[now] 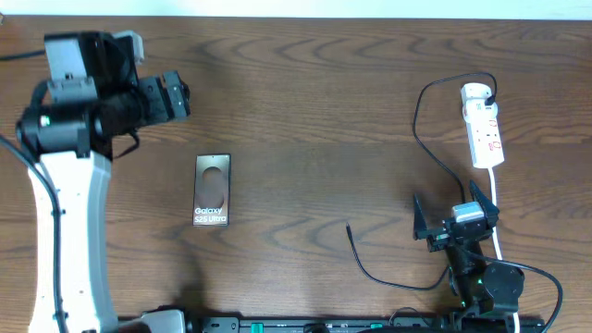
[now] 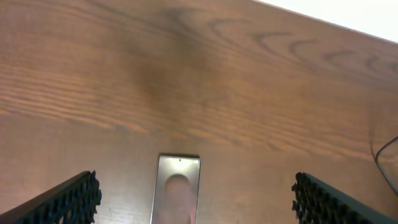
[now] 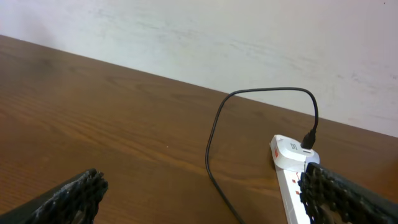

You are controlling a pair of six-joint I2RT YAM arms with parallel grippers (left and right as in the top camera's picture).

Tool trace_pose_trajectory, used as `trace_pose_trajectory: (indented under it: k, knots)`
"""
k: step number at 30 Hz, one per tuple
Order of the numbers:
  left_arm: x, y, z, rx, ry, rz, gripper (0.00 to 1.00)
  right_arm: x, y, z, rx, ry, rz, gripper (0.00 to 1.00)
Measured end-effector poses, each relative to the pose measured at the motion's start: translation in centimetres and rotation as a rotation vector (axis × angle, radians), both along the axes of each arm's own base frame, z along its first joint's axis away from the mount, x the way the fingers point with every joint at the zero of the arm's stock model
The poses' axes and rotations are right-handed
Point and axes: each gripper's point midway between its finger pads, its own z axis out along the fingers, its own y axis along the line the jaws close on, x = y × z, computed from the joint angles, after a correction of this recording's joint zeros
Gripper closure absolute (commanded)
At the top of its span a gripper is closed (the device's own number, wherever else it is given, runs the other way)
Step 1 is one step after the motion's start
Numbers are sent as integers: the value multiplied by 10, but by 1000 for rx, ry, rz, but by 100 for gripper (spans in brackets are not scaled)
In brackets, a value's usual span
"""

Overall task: Plug charger to phone and switch on socket
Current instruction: 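Move the left gripper over the silver phone and lower toward it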

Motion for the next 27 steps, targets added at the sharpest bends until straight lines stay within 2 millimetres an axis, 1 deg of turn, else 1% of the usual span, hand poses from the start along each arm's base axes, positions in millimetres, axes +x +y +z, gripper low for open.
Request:
trace_pose_trajectory:
  k: [5,16,21,24,27]
  knots:
    - [2,0,-10,-6,51,0,2,0,0,0,0,0,0,1]
    - [1,0,-12,-7,58,-1,2,0,0,0,0,0,0,1]
    - [-6,-10,-19,26,100,-34,2,0,0,0,0,0,0,1]
    - [-7,-20,-30,77,141,-58,2,0,0,0,0,0,0,1]
    - [-3,-28,-44,107,181,-81,2,0,0,0,0,0,0,1]
